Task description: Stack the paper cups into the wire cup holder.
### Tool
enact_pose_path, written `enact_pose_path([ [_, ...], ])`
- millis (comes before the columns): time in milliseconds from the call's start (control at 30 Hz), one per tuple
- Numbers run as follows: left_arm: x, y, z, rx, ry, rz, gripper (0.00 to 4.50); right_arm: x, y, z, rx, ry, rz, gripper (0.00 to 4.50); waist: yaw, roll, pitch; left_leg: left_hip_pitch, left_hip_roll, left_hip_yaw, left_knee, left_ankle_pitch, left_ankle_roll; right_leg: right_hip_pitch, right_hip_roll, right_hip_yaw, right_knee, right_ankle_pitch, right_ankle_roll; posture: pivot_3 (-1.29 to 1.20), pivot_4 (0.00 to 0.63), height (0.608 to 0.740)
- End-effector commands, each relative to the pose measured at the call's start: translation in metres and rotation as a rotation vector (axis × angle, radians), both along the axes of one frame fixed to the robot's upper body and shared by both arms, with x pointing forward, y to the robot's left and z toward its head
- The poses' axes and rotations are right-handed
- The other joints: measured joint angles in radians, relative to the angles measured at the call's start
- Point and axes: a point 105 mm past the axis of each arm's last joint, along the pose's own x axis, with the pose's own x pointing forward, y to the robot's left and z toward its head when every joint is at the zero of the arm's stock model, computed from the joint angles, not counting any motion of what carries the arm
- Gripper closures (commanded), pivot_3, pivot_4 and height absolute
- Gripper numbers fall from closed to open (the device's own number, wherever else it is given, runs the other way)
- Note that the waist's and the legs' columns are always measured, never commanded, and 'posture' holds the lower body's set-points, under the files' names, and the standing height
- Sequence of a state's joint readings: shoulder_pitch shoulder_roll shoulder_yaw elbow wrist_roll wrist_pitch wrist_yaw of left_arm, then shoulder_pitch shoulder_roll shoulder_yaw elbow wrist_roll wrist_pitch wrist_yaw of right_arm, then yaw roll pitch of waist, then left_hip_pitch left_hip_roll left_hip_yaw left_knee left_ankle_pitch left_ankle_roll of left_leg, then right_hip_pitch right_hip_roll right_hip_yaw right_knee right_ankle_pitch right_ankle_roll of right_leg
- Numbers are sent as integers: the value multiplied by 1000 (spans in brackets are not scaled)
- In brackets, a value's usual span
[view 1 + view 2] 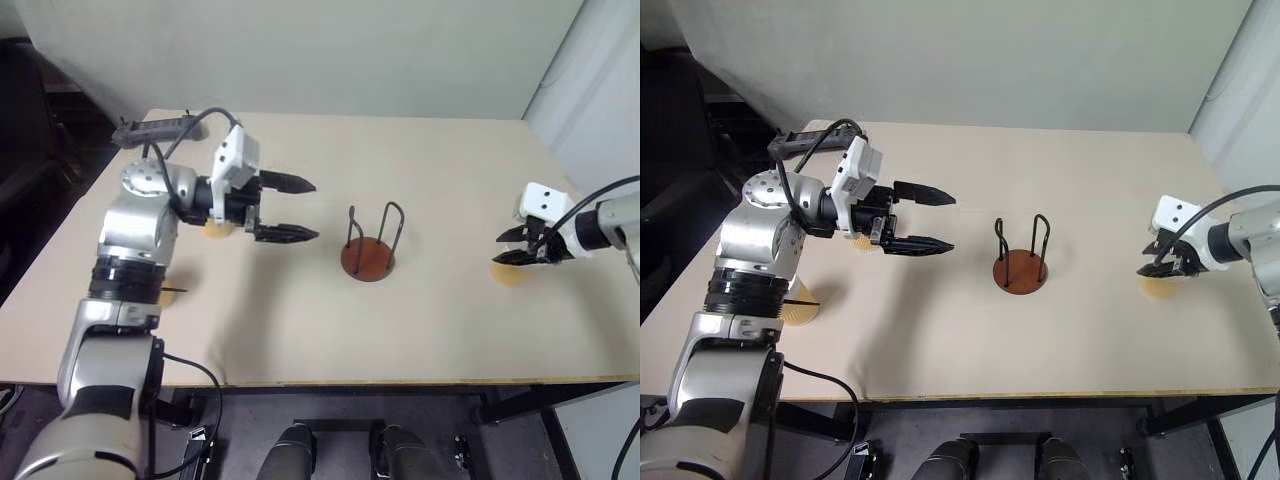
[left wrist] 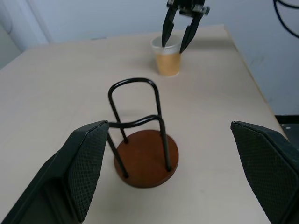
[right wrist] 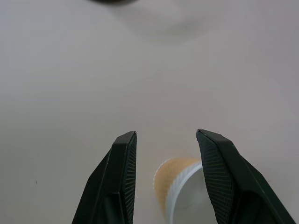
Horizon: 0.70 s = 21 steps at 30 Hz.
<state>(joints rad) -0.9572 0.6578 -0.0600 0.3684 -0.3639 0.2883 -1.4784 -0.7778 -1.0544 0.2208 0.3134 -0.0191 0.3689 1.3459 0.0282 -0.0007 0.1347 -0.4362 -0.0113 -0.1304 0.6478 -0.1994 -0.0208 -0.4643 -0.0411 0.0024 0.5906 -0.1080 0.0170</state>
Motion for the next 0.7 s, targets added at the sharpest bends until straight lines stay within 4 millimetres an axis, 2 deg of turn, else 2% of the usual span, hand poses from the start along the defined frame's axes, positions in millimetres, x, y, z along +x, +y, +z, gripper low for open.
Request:
enact_pose_path([
  [33,-5,-3,11,-12,-42,-27,0,-3,-13,8,-42,-23,-14,2487,0,0,0,0,0,0,0,0,0,0,0,0,0,0,1,0,150,740],
  [200,-6,-4,10,-11,-34,-35,0,-4,-16,11,-28,-23,-22,2487,0,0,0,1,0,0,1,0,0,1,0,0,0,1,1,0,150,740],
  [500,-7,-5,8,-7,-28,-39,0,-3,-11,33,57,-51,-22,2487,0,0,0,1,0,0,1,0,1,2,0,0,-1,1,2,0,150,740],
  [700,-6,-5,7,-6,-25,-39,0,-7,-22,31,4,-37,-43,2487,2,0,0,0,0,0,1,0,1,2,0,0,-2,1,2,0,150,740],
])
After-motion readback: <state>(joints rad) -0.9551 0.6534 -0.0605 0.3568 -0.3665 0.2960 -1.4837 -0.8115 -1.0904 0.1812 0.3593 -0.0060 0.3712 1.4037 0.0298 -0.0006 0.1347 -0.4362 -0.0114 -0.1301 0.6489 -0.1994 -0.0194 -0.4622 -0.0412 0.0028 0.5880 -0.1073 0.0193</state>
